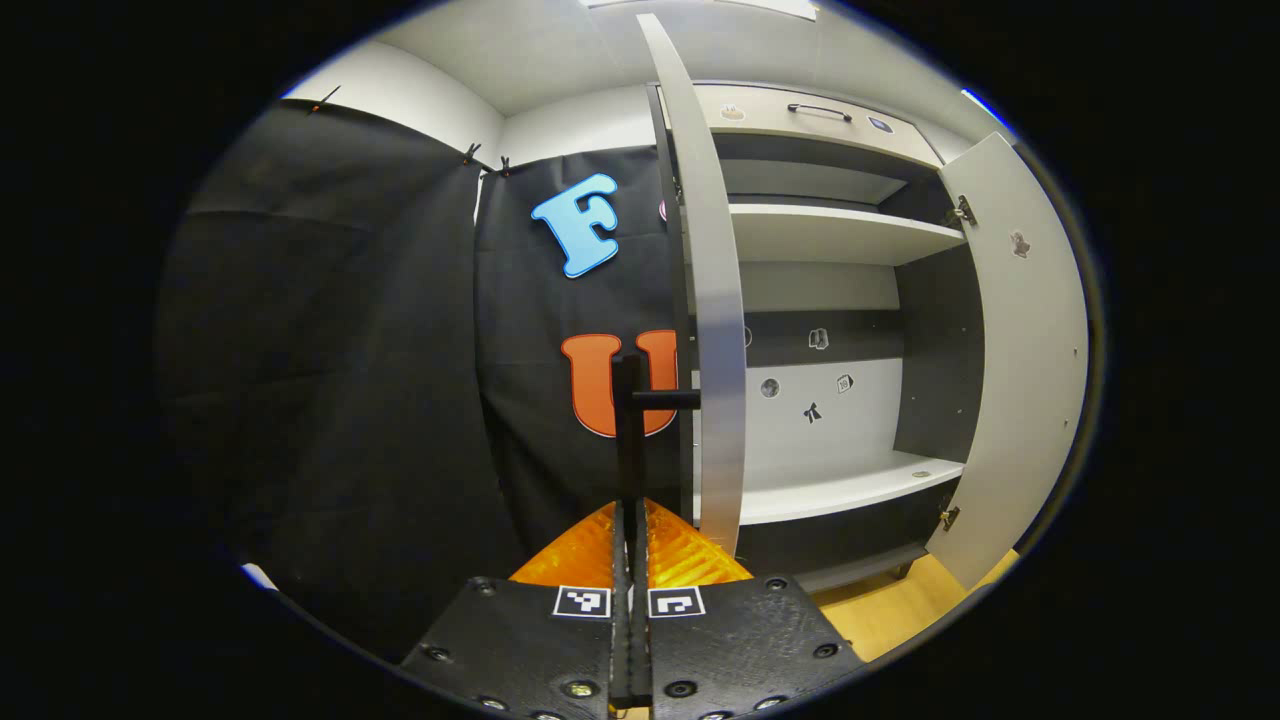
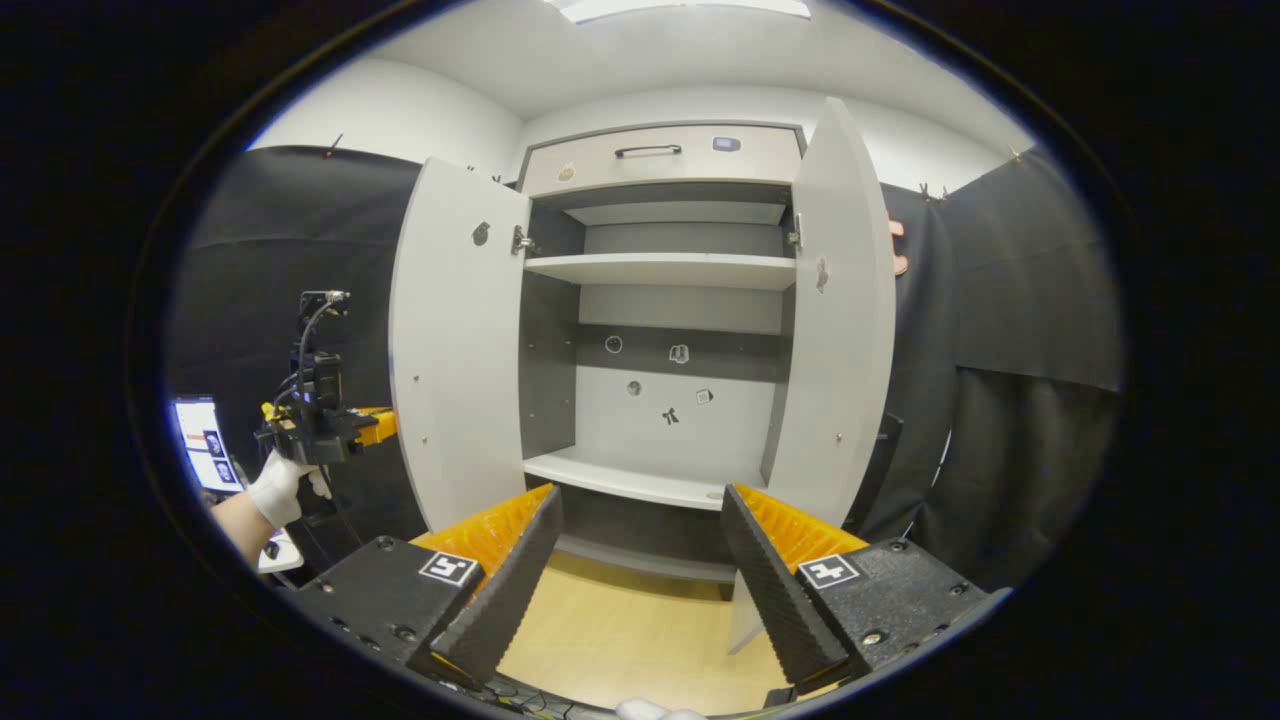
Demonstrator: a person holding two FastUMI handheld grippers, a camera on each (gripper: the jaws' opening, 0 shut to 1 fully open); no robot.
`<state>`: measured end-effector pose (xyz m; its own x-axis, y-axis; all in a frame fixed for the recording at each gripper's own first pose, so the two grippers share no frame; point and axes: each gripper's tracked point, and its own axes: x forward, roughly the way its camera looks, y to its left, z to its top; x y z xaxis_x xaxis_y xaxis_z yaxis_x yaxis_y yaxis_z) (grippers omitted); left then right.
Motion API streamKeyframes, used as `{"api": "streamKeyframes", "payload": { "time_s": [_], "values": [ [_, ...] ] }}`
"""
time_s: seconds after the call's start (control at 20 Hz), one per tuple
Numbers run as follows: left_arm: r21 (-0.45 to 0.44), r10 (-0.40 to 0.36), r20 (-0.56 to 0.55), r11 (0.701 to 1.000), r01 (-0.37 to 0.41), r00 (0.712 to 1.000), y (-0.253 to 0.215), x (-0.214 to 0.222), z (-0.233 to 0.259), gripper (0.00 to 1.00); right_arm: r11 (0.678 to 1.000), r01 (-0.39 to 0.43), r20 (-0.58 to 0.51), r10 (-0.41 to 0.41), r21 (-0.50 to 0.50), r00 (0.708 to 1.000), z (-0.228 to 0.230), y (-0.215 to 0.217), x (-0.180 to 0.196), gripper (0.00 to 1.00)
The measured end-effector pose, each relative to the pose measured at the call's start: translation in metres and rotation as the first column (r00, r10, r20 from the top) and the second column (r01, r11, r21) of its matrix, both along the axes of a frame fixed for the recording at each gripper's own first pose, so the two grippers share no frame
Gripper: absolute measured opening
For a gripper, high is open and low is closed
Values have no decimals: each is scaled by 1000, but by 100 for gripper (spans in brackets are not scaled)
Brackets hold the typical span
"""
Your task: Open the right door of the double-door shoe cabinet with the right hand, and open the left door with the left hand.
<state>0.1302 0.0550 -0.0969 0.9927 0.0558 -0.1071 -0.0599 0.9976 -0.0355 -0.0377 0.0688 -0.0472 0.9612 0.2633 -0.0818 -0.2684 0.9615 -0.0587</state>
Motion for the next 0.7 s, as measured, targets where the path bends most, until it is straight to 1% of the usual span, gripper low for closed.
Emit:
{"api": "streamKeyframes", "payload": {
  "time_s": [0.1, 0.3, 0.35, 0.4, 0.5, 0.6, 0.65, 0.7],
  "values": [
    [22, -3, -1, 1000, 3, 1000, 1, -2, 0, 0, 1000, 6, 2, -6, 2, 1000, 1, 1, -2, 100],
    [22, 3, -3, 1000, -2, 1000, -1, -2, 0, 0, 1000, 18, 5, -18, 2, 1000, 2, 3, -4, 100],
    [37, 29, -4, 999, -29, 1000, 6, -8, 2, 2, 1000, 18, 6, -18, 3, 1000, 3, 3, -4, 100],
    [39, 49, 1, 998, -49, 999, 15, -7, 1, 18, 1000, 20, 7, -20, 5, 1000, 4, 3, -4, 100],
    [2, 104, -9, 995, -104, 995, 27, -16, -1, 50, 1000, 29, 11, -29, 6, 1000, 6, -1, -5, 100],
    [-6, 135, 20, 991, -135, 991, 32, -27, 8, 82, 999, 32, 15, -32, 5, 999, 7, -2, -5, 100],
    [6, 138, 30, 990, -138, 990, 30, -33, 13, 84, 1000, 29, 14, -29, 4, 999, 7, -3, -4, 100],
    [24, 142, 38, 990, -142, 989, 31, -39, 16, 95, 1000, 26, 15, -26, 5, 1000, 8, -3, -5, 100]
  ]
}}
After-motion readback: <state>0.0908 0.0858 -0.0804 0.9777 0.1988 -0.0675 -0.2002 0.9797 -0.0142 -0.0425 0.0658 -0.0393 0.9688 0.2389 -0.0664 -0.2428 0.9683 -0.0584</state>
